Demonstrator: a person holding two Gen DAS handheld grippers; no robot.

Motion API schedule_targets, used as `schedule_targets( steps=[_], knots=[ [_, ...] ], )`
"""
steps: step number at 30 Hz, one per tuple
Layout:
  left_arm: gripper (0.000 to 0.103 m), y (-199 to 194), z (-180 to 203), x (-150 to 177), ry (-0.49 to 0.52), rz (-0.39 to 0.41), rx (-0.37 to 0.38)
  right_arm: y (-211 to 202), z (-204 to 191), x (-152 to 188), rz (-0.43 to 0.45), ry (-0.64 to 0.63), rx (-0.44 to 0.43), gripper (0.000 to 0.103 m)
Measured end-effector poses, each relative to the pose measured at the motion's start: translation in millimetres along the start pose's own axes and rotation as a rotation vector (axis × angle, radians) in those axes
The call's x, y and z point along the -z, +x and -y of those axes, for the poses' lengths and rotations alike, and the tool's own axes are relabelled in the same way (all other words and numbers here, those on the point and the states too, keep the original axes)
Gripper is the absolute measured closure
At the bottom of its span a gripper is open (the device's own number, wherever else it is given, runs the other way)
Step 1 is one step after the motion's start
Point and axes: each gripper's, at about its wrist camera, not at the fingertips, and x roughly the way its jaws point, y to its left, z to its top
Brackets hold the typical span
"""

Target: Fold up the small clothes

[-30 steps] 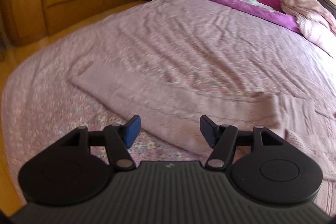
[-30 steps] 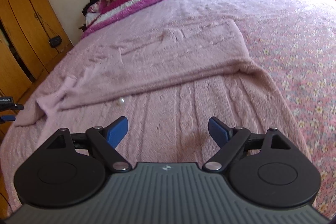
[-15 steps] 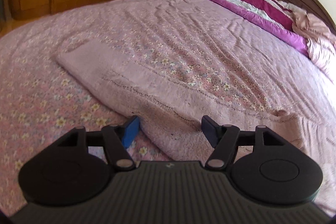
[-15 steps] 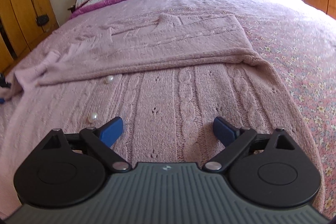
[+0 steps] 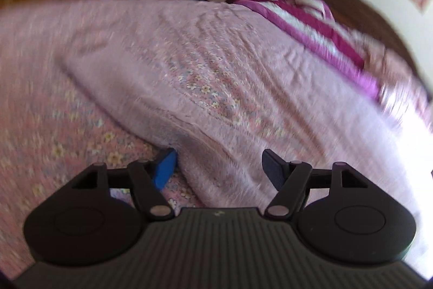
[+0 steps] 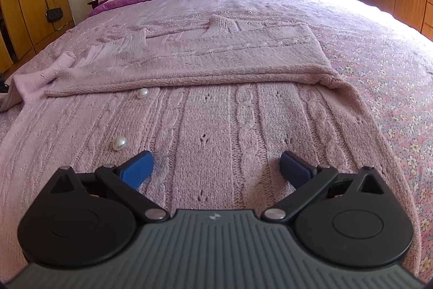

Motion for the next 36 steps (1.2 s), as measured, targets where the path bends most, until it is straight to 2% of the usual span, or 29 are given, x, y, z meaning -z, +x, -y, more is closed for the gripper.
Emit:
schedule_targets(
  steps=[2,4,5,6,7,9,11,14,17,21,24,31,36],
  knots=[
    [0.033,5,-6,-7,-0.058,-0.024,0.017,0,0,0,0.002,0.005,-0.002,0.000],
    [0.035,11,2,-12,0.000,-0.051,-0.010,0,0,0,0.005,0.011,-0.003,0.000],
    [0.044,15,10,-13,0.059,-0.058,-0.050,0,0,0,0.006,0.013,-0.003,0.000],
    [0.057,18,17,-12,0.115,-0.058,-0.101,-1,1,0,0.007,0.017,-0.004,0.000],
    [0.065,20,24,-12,0.157,-0.056,-0.151,-1,1,0,0.008,0.020,-0.006,0.000],
    [0.083,21,30,-11,0.195,-0.052,-0.192,-3,3,0,0.010,0.029,-0.012,0.000],
    [0.086,16,28,-11,0.184,-0.046,-0.185,-5,4,0,0.011,0.038,-0.020,0.000],
    [0.088,3,27,-12,0.167,-0.026,-0.173,-8,6,0,0.010,0.049,-0.037,0.000],
    [0.088,-17,27,-14,0.167,0.030,-0.165,-11,11,-2,0.011,0.078,-0.057,0.000],
    [0.088,-46,41,-21,0.210,0.129,-0.181,-13,15,-3,0.014,0.110,-0.074,0.000],
    [0.088,-66,56,-25,0.251,0.186,-0.162,-16,16,-3,0.017,0.116,-0.075,0.000],
    [0.088,-106,94,-26,0.260,0.221,-0.003,-20,21,-4,0.028,0.137,-0.080,0.000],
    [0.089,-123,133,-10,0.322,0.208,0.101,-24,23,-3,0.035,0.149,-0.073,0.000]
  ],
)
